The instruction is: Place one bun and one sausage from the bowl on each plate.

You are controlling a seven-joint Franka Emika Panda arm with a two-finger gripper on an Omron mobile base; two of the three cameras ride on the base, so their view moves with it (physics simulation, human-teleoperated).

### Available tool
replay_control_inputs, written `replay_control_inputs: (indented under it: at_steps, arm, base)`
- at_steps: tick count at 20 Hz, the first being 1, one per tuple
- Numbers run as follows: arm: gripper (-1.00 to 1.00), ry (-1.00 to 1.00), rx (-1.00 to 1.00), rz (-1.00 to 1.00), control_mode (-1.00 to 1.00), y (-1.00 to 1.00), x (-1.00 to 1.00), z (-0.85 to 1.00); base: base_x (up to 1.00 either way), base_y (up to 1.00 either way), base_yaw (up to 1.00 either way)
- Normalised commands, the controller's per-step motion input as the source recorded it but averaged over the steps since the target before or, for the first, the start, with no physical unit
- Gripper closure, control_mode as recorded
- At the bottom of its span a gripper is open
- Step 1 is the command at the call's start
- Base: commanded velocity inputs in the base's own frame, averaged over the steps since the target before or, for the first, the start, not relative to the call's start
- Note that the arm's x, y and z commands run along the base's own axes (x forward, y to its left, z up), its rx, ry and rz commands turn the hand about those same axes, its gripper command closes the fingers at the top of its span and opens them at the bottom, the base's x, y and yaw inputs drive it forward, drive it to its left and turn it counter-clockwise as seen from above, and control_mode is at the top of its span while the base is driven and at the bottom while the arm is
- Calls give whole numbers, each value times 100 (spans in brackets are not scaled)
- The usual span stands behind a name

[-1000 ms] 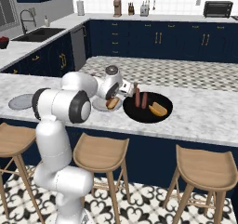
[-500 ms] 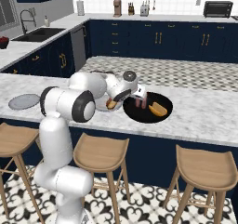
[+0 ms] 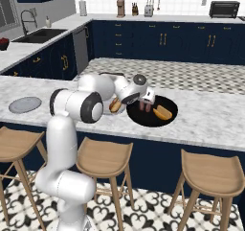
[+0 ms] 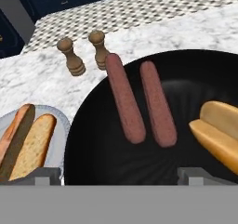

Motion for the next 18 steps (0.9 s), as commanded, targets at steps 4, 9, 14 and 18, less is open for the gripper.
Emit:
replay_control_inputs:
  at_steps: [4,9,14,18]
  arm:
    - [-100,9,0,0,-100,0,52,-1]
    - [-100,7,0,4,-100,-2,52,-30]
    - [-100,3,0,4,-100,-7,48,-14]
    - [-100,1,0,4,-100,0,16,-49]
  base:
    - [0,0,0]
    - [0,0,0]
    - [0,0,0]
    - [0,0,0]
